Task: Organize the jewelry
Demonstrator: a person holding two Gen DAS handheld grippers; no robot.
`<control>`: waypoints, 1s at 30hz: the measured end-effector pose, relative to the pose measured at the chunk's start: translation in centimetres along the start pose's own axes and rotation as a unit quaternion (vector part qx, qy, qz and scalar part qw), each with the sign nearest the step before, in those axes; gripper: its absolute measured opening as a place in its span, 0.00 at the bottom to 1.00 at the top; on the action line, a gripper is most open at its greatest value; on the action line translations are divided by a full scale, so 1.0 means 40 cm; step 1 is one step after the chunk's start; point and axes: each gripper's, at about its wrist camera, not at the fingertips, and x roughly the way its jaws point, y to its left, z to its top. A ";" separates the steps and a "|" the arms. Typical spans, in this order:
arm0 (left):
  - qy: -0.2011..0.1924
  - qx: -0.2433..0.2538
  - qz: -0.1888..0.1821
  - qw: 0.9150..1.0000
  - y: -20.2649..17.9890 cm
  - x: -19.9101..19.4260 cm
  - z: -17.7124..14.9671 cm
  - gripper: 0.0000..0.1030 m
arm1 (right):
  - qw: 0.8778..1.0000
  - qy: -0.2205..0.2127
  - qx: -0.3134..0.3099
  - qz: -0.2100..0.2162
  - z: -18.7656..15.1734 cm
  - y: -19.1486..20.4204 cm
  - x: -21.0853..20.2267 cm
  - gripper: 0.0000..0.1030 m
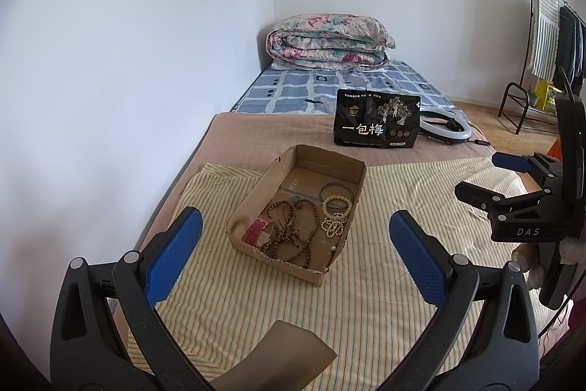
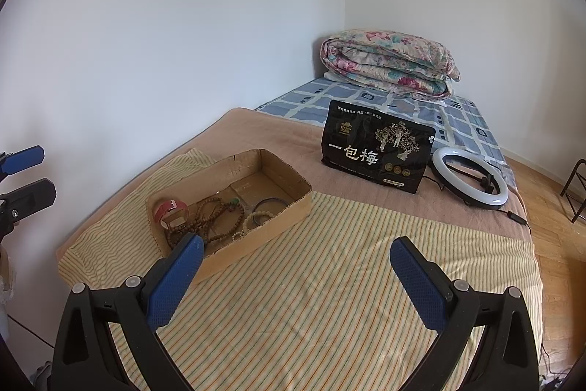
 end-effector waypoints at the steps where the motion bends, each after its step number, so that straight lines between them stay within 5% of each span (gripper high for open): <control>1: 0.000 0.000 0.000 1.000 0.000 -0.001 0.000 1.00 | 1.000 0.000 0.000 0.000 0.002 -0.002 0.000 1.00; 30: -0.011 0.004 0.004 1.000 0.002 -0.010 0.008 1.00 | 1.000 0.001 0.001 0.001 0.001 -0.001 -0.001 1.00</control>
